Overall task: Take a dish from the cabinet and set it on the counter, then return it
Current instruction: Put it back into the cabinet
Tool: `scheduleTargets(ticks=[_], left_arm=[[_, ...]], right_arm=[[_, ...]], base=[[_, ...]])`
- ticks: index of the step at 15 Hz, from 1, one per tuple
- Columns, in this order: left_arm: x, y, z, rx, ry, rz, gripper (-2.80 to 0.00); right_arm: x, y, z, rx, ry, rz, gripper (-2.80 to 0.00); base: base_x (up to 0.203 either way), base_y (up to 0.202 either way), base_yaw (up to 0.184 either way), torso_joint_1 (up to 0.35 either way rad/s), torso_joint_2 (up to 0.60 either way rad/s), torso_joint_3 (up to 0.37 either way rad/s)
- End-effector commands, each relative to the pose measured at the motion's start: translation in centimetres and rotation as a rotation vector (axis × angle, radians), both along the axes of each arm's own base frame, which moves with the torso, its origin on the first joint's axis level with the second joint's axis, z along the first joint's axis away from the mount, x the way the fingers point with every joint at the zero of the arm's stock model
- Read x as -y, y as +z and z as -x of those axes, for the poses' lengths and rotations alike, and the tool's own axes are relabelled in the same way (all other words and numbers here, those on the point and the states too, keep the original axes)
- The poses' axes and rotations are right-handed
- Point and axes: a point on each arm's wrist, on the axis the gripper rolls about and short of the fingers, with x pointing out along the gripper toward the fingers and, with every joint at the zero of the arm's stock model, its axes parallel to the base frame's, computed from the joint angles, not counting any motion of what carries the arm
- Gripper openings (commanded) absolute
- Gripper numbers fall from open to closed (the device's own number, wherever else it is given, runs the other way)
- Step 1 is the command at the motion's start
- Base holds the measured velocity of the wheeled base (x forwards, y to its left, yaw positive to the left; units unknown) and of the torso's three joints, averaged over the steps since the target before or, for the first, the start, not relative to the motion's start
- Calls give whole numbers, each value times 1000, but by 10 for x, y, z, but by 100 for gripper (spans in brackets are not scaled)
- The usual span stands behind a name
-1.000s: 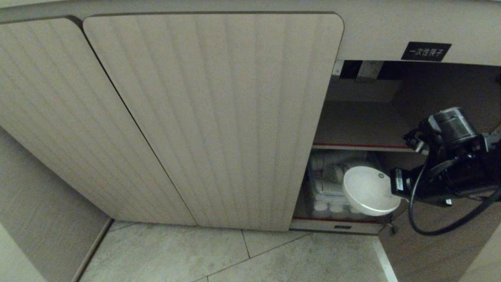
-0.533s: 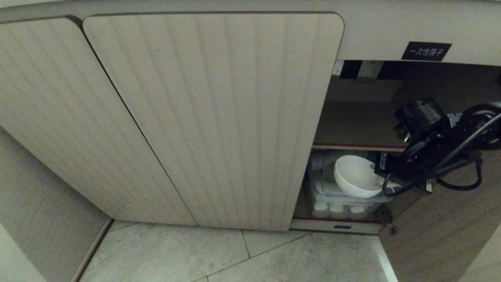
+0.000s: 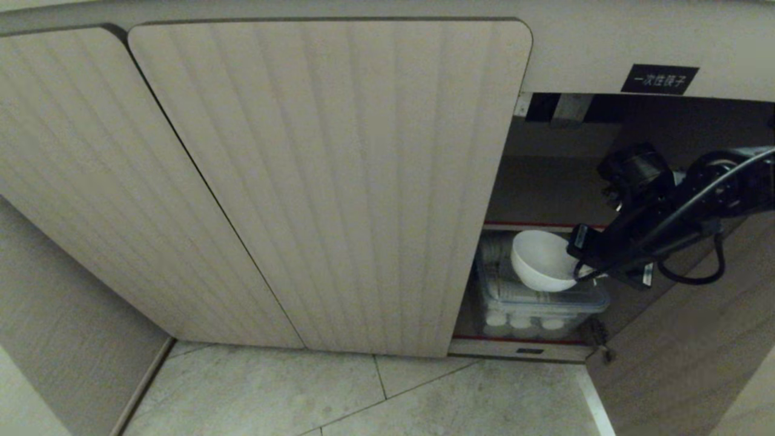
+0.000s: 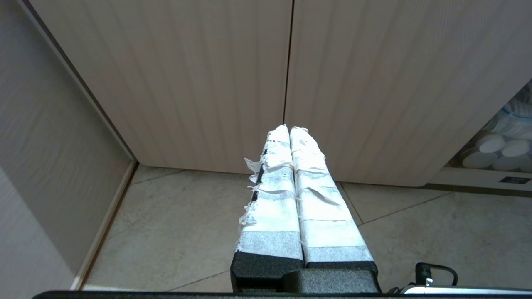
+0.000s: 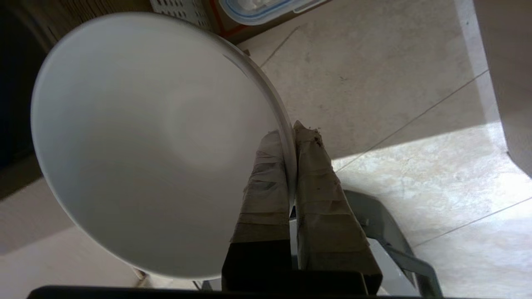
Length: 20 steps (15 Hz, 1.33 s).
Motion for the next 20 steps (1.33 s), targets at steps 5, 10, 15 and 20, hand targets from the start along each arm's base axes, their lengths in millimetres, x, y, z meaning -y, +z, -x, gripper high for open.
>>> scheduleTargets(ticks=[5,10,15,20], left_arm=[[0,0,0,0,2,1,-280],[0,0,0,0,0,1,-280],[0,0,0,0,2,1,-280],[0,0,0,0,0,1,-280]], right_arm=[[1,8,-11,31,-22,-13,-280],[7,8,-20,51,-85,45,-280],[11,6,-23,57,-99,49,-280],[15,11,-26,75,-121,38,-280]], base=[[0,0,0,0,0,0],[0,0,0,0,0,0],[0,0,0,0,0,0],[0,0,0,0,0,0]])
